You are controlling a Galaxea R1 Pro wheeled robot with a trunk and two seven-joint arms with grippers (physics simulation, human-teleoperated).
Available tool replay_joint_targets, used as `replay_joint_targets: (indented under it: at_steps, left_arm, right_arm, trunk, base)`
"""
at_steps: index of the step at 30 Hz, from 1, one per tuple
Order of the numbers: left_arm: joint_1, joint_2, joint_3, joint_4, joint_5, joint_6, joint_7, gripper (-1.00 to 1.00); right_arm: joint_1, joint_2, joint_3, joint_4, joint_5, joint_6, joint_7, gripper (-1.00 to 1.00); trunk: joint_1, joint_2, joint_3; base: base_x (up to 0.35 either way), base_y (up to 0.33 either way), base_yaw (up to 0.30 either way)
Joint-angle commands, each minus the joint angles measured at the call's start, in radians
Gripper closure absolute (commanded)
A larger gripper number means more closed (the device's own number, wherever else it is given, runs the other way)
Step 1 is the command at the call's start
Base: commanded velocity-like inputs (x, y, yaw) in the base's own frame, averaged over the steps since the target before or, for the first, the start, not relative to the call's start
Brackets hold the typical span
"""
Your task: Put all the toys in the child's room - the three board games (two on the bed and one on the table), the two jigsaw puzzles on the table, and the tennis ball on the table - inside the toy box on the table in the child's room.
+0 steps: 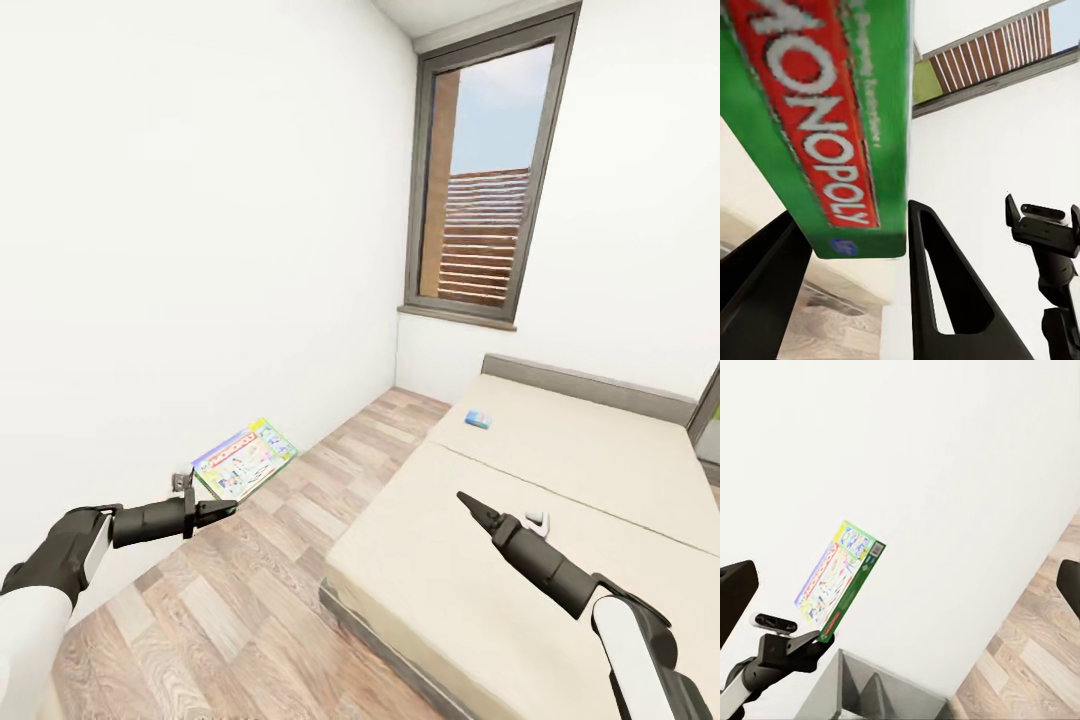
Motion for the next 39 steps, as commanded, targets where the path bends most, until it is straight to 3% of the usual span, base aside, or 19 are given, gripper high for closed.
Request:
replay_joint_targets:
  at_steps: [1, 39]
  left_arm:
    - [-0.001, -0.001, 0.003, 0.0, -0.001, 0.011, -0.005, 1.0]
    - [-0.001, -0.006, 0.003, 0.0, -0.003, 0.01, -0.002, 1.0]
  right_arm:
    - [-0.001, 0.0, -0.002, -0.001, -0.003, 0.007, 0.001, -1.0]
    - [-0.001, 0.005, 0.0, 0.008, 0.006, 0.006, 0.001, -1.0]
  trunk:
    - [-0.004, 0.006, 0.002]
    - [-0.149, 0.272, 0.121]
  base:
    - [0.0, 0.0, 0.288]
    - [0.0, 0.0, 0.288]
